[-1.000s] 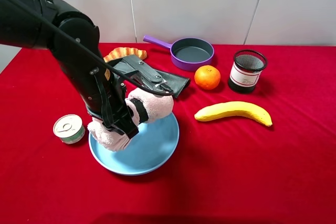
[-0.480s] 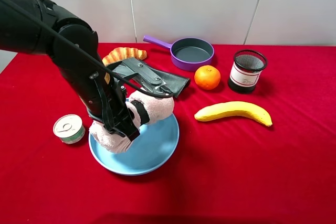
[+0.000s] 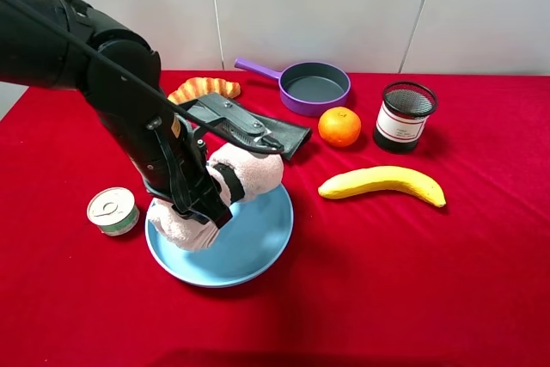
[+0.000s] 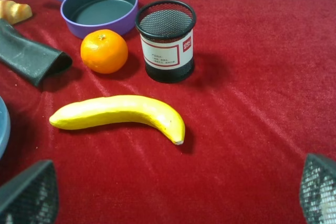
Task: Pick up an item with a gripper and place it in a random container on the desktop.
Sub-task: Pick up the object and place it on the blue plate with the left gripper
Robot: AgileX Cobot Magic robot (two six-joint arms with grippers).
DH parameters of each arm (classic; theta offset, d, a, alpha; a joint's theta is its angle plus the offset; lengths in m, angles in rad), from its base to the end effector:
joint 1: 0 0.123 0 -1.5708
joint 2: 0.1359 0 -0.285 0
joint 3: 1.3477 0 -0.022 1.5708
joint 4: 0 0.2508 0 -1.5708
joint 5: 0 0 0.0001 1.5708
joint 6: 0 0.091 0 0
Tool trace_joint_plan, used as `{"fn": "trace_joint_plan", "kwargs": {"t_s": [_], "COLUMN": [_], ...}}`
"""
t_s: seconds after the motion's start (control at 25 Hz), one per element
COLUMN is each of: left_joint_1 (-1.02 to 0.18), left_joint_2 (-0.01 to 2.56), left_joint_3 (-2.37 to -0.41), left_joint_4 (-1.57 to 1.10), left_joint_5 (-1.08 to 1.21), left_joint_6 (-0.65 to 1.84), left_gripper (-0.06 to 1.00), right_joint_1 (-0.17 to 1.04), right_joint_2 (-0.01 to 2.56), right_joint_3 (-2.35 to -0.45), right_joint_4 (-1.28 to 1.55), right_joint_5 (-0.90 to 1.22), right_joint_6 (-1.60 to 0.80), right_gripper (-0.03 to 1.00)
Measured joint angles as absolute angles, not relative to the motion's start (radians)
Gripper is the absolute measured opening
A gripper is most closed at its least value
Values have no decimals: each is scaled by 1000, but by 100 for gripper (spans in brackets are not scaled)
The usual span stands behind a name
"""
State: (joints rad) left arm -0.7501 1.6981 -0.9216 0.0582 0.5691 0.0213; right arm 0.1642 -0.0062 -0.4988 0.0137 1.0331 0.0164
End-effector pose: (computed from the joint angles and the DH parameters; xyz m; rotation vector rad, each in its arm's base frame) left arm 0.2285 -0.2090 0.1691 1.1238 2.6017 -0.1073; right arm -0.0047 0.0003 0.2792 -0.1491 2.0085 0.1314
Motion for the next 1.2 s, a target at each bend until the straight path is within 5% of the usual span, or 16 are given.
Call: {"fn": "trace_joint_plan", "kwargs": {"t_s": [0.52, 0.96, 1.2], "left_joint_1": [-750, -750, -750], "left_joint_2": [1699, 1699, 1699], "left_joint_3": [-922, -922, -922], "left_joint_4": [58, 58, 58], "left_joint_5": [569, 576, 592], "left_joint_6": [19, 19, 0], "left_gripper": [45, 83, 94], "right_joint_1": [164, 164, 164], "right_joint_2": [-6, -6, -6], "right_joint_3": [-499, -499, -499], "right_joint_4": [14, 14, 14], "right_joint_5": [1033, 1033, 1033], "right_joint_6": [16, 16, 16], "right_gripper": [69, 69, 69]}}
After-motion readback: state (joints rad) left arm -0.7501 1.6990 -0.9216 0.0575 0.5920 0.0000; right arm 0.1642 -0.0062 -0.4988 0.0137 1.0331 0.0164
